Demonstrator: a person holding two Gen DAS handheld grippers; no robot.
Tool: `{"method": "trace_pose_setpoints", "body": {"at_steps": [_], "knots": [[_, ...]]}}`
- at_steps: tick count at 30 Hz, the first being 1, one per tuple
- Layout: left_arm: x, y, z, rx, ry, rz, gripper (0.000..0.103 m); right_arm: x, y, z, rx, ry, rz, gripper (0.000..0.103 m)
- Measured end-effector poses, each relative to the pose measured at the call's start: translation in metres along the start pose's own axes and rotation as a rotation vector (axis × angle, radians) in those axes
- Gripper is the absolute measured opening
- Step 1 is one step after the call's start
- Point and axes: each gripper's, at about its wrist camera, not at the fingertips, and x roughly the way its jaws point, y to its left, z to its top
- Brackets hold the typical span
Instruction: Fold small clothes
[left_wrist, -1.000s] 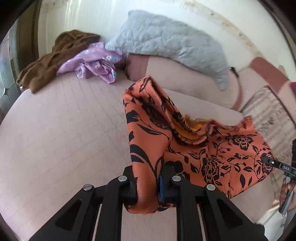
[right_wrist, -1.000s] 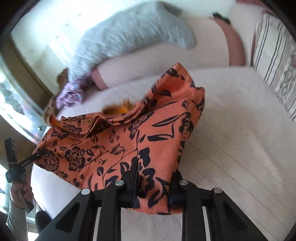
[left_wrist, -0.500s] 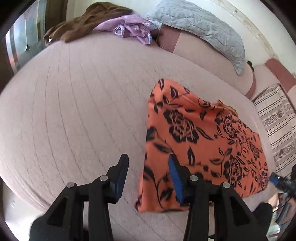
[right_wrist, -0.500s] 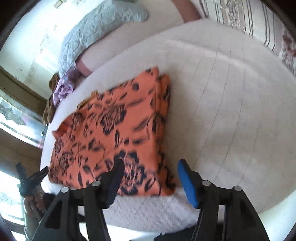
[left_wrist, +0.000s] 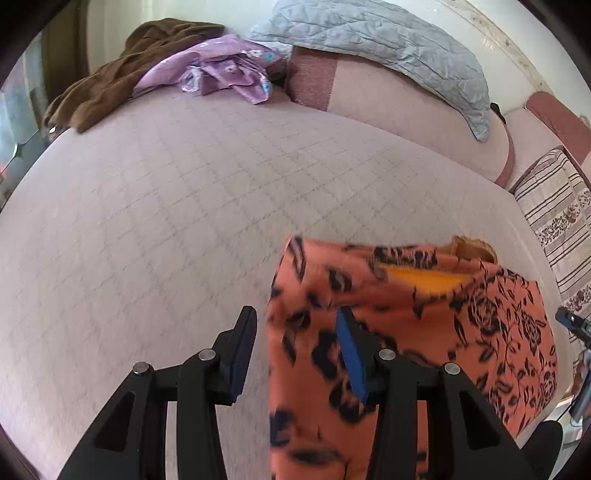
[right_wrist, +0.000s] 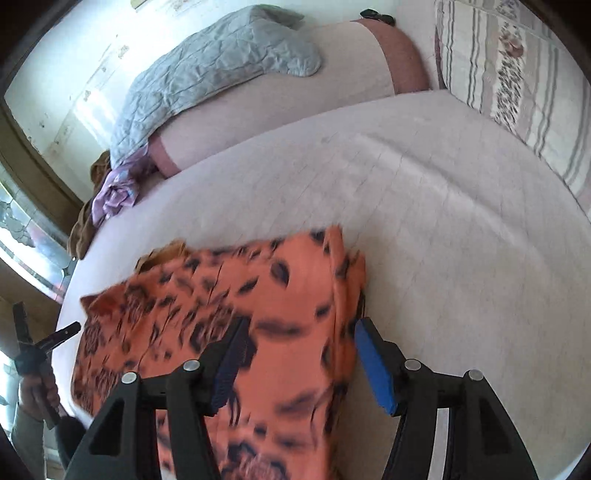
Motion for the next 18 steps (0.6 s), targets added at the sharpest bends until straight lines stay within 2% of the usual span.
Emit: {"method": "trace_pose_setpoints", "body": {"at_steps": [2, 4, 5, 6, 7, 8, 9, 12, 13, 14, 15, 17, 18], "knots": [[0.014, -0.003, 0.007, 0.011, 0.014, -0.007, 0.049, 0.014, 0.001, 0.014, -0.016, -0.003, -0.011, 0.064], [0.025, -0.006, 0.006, 0.016, 0.029, -0.005, 0.058, 0.038, -0.001, 0.025, -0.024, 0.038, -0.036, 0.063], [0.032, -0.008, 0.007, 0.023, 0.036, 0.005, 0.058, 0.045, -0.002, 0.026, -0.023, 0.055, -0.041, 0.062], [0.035, -0.009, 0.006, 0.031, 0.039, 0.013, 0.056, 0.058, -0.002, 0.027, -0.028, 0.091, -0.042, 0.04], [0.036, -0.01, 0.006, 0.042, 0.039, 0.018, 0.021, 0.066, 0.0, 0.028, -0.038, 0.124, -0.055, 0.023], [0.033, -0.011, 0.008, 0.05, 0.044, 0.03, 0.011, 0.068, 0.003, 0.028, -0.056, 0.127, -0.093, 0.019], [0.027, -0.012, 0.01, 0.045, 0.024, 0.022, 0.011, 0.063, 0.005, 0.03, -0.06, 0.11, -0.096, 0.007], [0.006, -0.014, 0.016, 0.02, -0.056, -0.003, 0.011, 0.025, 0.015, 0.035, -0.06, 0.008, -0.086, 0.007], [0.011, -0.013, 0.017, 0.005, -0.05, -0.003, 0.011, 0.01, 0.018, 0.037, -0.064, -0.028, -0.089, 0.007], [0.031, -0.012, 0.017, 0.012, 0.002, 0.021, 0.011, 0.007, 0.018, 0.038, -0.064, -0.035, -0.098, 0.007], [0.05, -0.01, 0.015, 0.019, 0.06, 0.048, 0.012, 0.011, 0.015, 0.039, -0.062, -0.029, -0.126, 0.007], [0.057, -0.008, 0.014, 0.005, 0.042, 0.063, 0.019, 0.044, 0.0, 0.034, -0.049, 0.054, -0.185, 0.007], [0.049, -0.007, 0.016, -0.006, 0.038, 0.057, 0.019, 0.064, -0.01, 0.029, -0.006, 0.121, -0.174, 0.011]]}}
